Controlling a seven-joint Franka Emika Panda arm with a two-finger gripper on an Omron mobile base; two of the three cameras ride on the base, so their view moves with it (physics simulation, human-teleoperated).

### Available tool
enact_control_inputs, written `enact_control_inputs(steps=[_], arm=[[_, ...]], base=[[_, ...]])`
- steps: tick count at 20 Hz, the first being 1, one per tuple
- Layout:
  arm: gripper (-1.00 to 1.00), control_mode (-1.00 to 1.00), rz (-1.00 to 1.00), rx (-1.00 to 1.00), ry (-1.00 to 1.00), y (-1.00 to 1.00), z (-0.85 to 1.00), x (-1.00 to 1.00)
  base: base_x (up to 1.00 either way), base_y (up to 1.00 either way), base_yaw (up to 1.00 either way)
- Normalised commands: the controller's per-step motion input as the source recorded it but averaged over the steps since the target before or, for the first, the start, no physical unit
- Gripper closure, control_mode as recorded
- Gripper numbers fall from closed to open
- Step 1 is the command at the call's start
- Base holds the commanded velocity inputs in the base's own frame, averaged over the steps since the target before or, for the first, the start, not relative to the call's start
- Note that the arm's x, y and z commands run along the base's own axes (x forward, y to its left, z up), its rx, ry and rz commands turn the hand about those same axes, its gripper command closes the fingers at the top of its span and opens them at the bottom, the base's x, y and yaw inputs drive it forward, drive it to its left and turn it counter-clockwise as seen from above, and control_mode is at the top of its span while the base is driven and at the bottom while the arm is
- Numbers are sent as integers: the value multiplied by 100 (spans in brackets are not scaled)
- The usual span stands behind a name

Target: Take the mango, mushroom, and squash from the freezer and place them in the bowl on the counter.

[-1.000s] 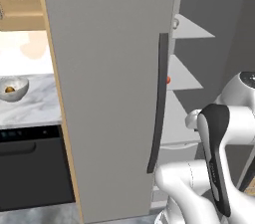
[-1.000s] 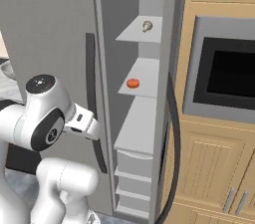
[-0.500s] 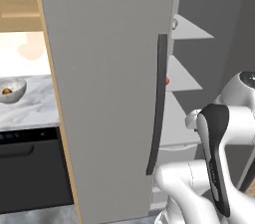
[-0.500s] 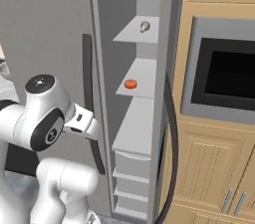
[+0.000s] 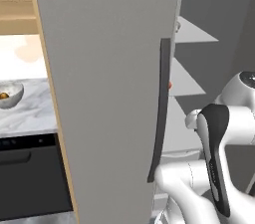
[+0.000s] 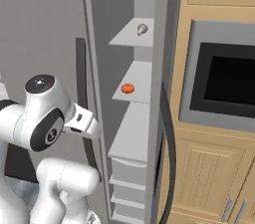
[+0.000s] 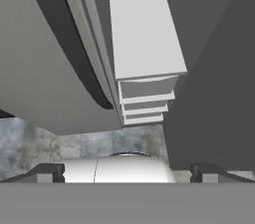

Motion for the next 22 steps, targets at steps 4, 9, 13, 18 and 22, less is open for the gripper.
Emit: enact_control_inputs(steps=[4, 9, 13, 18, 22], arm=[[-100, 100, 0, 0, 0, 0, 0, 0], [-100, 100, 0, 0, 0, 0, 0, 0], [-100, 100, 0, 0, 0, 0, 0, 0], [-100, 100, 0, 0, 0, 0, 0, 0], [-100, 100, 0, 0, 0, 0, 0, 0]], base=[[39, -21, 0], [34, -17, 0], [24, -18, 0], [10, -22, 0], [2, -30, 0]])
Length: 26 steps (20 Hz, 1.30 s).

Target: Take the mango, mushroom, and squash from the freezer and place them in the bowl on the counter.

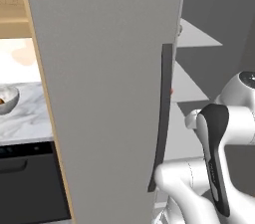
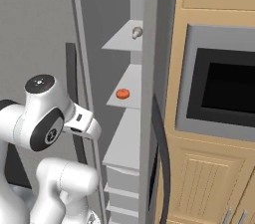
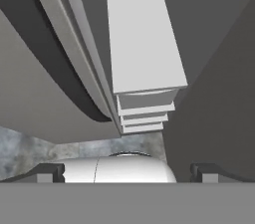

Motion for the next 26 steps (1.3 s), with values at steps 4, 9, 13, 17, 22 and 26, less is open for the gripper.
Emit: enact_control_inputs(steps=[4, 9, 13, 17, 22, 26], arm=[[-100, 100, 0, 0, 0, 0, 0, 0], [-100, 100, 0, 0, 0, 0, 0, 0], [-100, 100, 0, 0, 0, 0, 0, 0], [-100, 100, 0, 0, 0, 0, 0, 0], [-100, 100, 0, 0, 0, 0, 0, 0], [-100, 100, 0, 0, 0, 0, 0, 0]], base=[[0, -37, 0], [0, -39, 0], [4, -36, 0], [5, -14, 0], [2, -1, 0], [0, 0, 0]])
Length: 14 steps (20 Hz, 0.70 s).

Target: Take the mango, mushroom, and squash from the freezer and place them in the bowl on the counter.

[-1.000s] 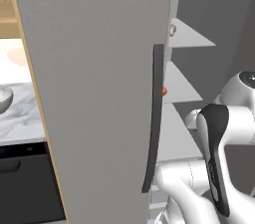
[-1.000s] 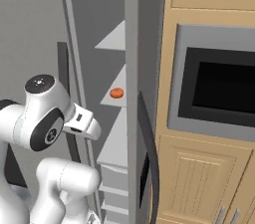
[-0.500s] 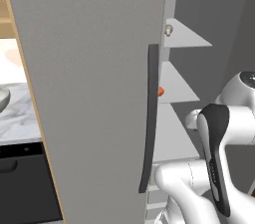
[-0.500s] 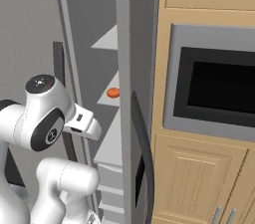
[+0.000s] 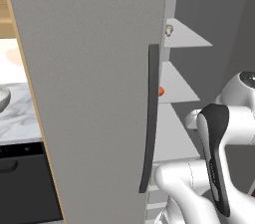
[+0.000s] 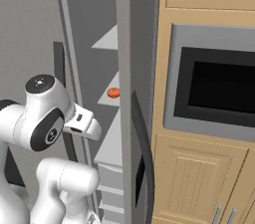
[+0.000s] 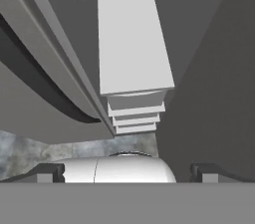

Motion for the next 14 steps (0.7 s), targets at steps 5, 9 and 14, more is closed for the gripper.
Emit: enact_control_inputs(steps=[5, 9, 14], arm=[[-100, 100, 0, 0, 0, 0, 0, 0], [-100, -100, 1, 0, 0, -3, 0, 12], [-100, -100, 1, 0, 0, -1, 0, 2]], base=[[1, 0, 0], [0, 0, 0], [0, 0, 0]])
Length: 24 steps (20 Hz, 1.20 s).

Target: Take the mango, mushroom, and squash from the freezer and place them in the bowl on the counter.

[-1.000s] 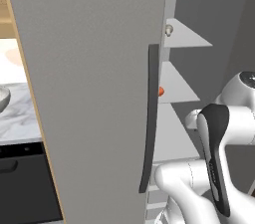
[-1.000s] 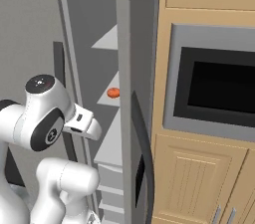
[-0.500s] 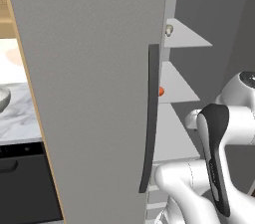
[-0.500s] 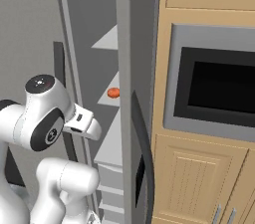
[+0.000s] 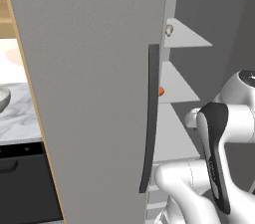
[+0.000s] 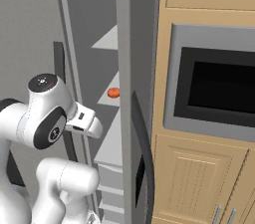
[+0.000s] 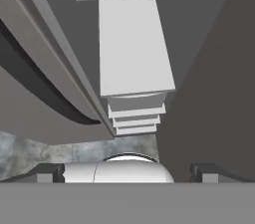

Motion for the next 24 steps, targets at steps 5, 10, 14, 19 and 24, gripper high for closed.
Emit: enact_control_inputs(steps=[5, 10, 14, 19, 24], arm=[[-100, -100, 1, 0, 0, -13, 0, 17], [-100, -100, 0, 0, 2, -2, 0, 28], [-100, -100, 0, 0, 1, -9, 0, 45], [-100, -100, -1, 0, 1, -5, 0, 48], [-100, -100, -1, 0, 3, -14, 0, 53]], base=[[0, 0, 0], [0, 0, 0], [0, 0, 0], [0, 0, 0], [0, 0, 0]])
